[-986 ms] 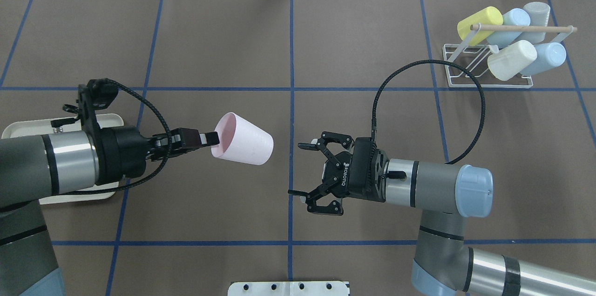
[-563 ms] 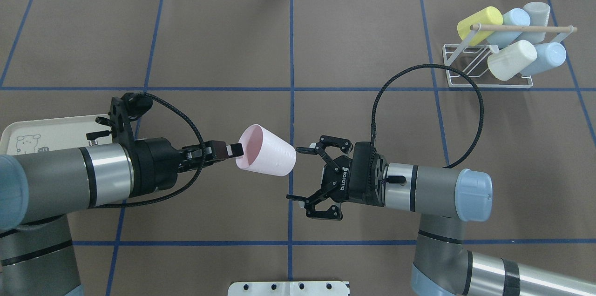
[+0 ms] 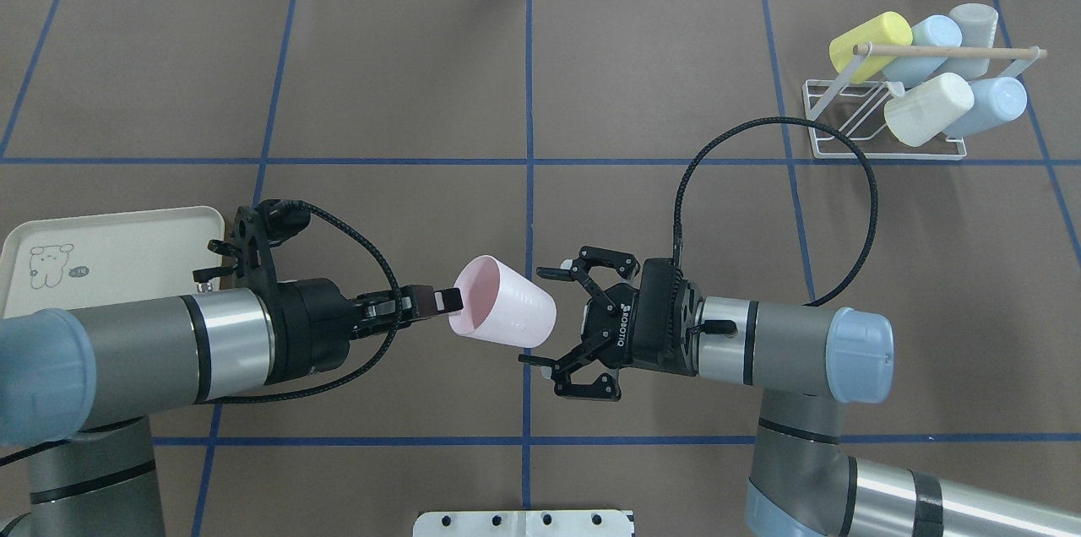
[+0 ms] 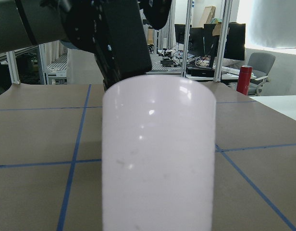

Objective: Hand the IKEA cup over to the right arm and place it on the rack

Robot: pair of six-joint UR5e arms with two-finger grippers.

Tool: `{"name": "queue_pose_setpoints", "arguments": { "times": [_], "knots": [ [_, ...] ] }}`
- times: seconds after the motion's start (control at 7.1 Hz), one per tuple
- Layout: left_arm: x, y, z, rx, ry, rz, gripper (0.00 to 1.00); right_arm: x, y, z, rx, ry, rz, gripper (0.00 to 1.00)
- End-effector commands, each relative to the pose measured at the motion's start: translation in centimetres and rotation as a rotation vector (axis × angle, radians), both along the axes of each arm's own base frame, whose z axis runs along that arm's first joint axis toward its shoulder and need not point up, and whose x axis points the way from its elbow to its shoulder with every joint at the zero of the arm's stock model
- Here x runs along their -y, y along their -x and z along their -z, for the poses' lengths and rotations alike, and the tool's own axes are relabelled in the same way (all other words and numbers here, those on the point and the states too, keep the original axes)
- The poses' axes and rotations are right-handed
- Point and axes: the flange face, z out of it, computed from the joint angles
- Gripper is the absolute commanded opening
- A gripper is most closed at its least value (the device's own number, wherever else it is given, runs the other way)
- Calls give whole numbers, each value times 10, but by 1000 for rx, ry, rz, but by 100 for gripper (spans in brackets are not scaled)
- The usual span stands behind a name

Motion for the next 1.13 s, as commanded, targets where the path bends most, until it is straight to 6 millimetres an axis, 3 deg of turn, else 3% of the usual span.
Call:
{"name": "queue_pose_setpoints", "arguments": {
  "times": [0.0,0.84,0.99],
  "knots": [
    [4,-15,2,5,1,-2,0,1,0,0,0,-1,-2,98],
    [6,-18,-2,17,0,0,0,1,-3,3,6,-3,-3,96],
    [6,-18,-3,18,0,0,0,1,-3,3,6,-3,-4,80]
  ]
}}
